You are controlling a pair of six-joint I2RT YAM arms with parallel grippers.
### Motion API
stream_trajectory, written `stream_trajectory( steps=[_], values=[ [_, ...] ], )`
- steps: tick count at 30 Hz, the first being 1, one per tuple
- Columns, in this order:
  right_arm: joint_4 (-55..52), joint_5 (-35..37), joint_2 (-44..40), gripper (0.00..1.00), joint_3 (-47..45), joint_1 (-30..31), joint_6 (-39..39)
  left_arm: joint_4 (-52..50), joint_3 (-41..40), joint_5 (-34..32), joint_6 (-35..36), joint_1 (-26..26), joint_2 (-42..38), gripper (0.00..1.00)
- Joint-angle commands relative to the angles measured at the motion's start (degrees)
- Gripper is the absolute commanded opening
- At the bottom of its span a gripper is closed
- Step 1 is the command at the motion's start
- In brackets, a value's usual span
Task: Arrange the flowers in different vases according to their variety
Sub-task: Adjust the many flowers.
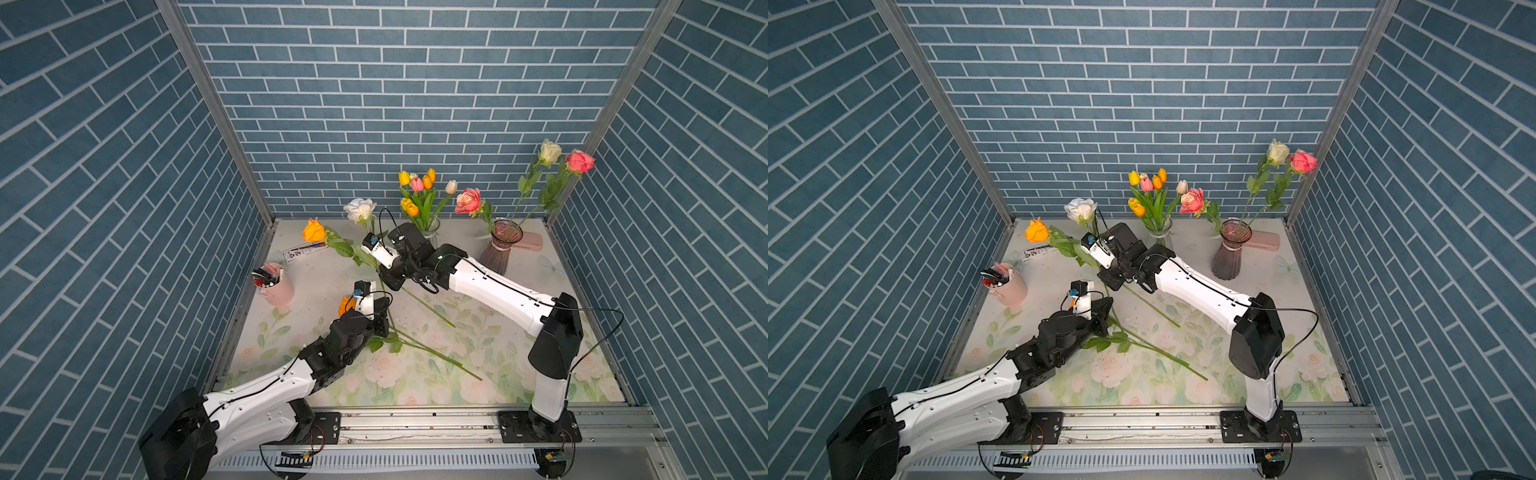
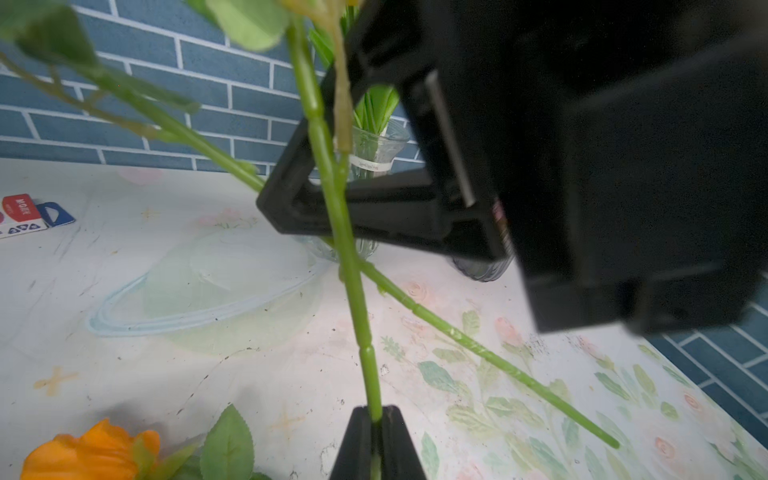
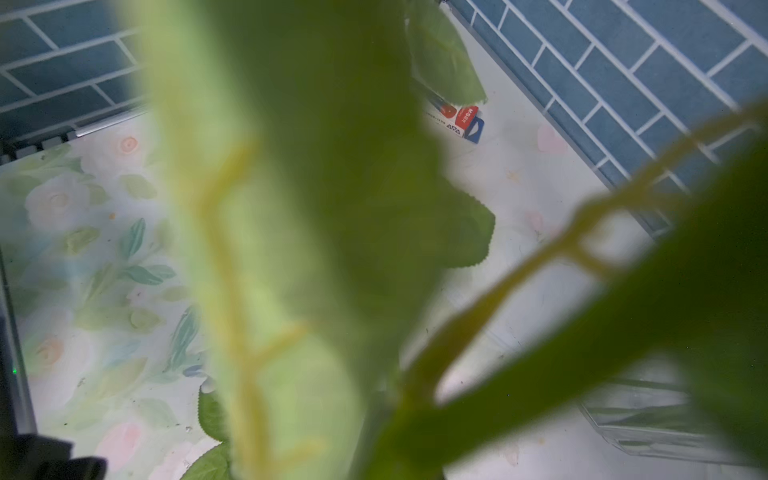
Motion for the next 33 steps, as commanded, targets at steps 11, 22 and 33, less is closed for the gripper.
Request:
stream_trajectory(
  steps=[11, 22, 33],
  values=[
    [7.4, 5.2, -10.3, 0.0, -11.7, -0.6, 5.8, -13.9, 3.6, -7.4, 1.2, 0.3, -9.6, 0.0],
    [7.8, 1.3, -21.4, 0.0, -21.1, -0.6, 4.7, -16.9, 7.3, -9.5, 0.2, 2.0, -3.6, 0.0],
    [11.2, 4.0, -17.6, 0.0, -25.5, -0.6, 6.7, -16.3, 17.3, -0.8, 3.9, 1.8, -4.7, 0.0]
  ],
)
